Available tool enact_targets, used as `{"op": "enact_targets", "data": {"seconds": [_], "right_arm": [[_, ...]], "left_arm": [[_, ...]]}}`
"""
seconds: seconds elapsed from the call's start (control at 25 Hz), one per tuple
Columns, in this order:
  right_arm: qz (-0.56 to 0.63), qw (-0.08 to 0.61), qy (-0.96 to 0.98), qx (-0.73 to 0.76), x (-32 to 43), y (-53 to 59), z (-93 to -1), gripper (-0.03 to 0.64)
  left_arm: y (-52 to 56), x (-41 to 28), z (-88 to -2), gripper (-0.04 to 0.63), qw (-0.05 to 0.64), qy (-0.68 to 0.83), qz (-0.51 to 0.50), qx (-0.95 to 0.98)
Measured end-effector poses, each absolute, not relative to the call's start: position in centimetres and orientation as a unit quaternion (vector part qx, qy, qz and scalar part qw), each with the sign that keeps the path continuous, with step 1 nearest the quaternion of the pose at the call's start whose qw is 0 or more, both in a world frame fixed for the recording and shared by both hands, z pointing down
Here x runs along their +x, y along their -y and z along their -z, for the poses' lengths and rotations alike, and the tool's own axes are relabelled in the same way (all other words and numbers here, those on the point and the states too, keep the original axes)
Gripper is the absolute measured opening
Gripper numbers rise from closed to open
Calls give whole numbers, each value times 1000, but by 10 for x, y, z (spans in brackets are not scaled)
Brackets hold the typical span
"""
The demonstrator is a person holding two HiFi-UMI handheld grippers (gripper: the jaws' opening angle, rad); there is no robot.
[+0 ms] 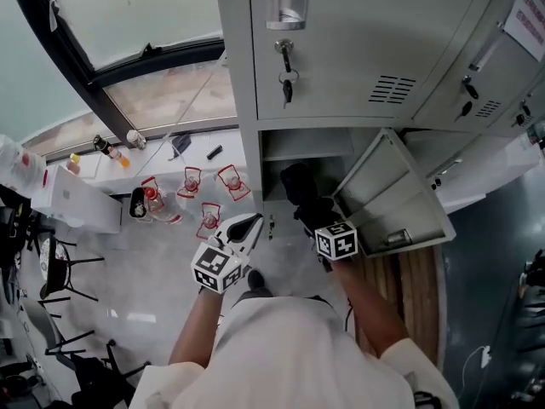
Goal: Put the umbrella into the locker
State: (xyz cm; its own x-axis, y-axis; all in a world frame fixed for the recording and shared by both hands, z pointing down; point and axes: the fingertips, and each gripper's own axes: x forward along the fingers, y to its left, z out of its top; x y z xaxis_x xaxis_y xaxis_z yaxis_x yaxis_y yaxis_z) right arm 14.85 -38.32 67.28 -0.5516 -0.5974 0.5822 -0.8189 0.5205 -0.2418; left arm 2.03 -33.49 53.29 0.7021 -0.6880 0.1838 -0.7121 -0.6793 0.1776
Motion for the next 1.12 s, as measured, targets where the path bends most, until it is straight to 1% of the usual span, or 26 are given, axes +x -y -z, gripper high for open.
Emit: {"op": "enact_targets", "data": {"seconds": [0.16, 0.24, 0.52, 0.8, 0.92, 1.12], "right_arm": [[-211, 281, 830, 432, 151, 407, -689, 225], [-182, 301, 826, 441, 148, 420, -696, 225], [-105, 357, 812, 450, 135, 459, -712, 225], [45, 417, 792, 445, 118, 492, -708, 229], [109, 429, 788, 428, 111, 503, -710, 230], [145, 455, 780, 404, 104, 523, -718, 232]], "left_arm": [[339, 17, -541, 5, 130, 379, -49, 915], [340, 10, -543, 5, 133, 382, -48, 913], [345, -11, -545, 5, 134, 390, -43, 910], [352, -32, -541, 5, 126, 397, -39, 908], [355, -42, -542, 5, 128, 401, -38, 906], [359, -56, -548, 5, 137, 403, -42, 904]]}}
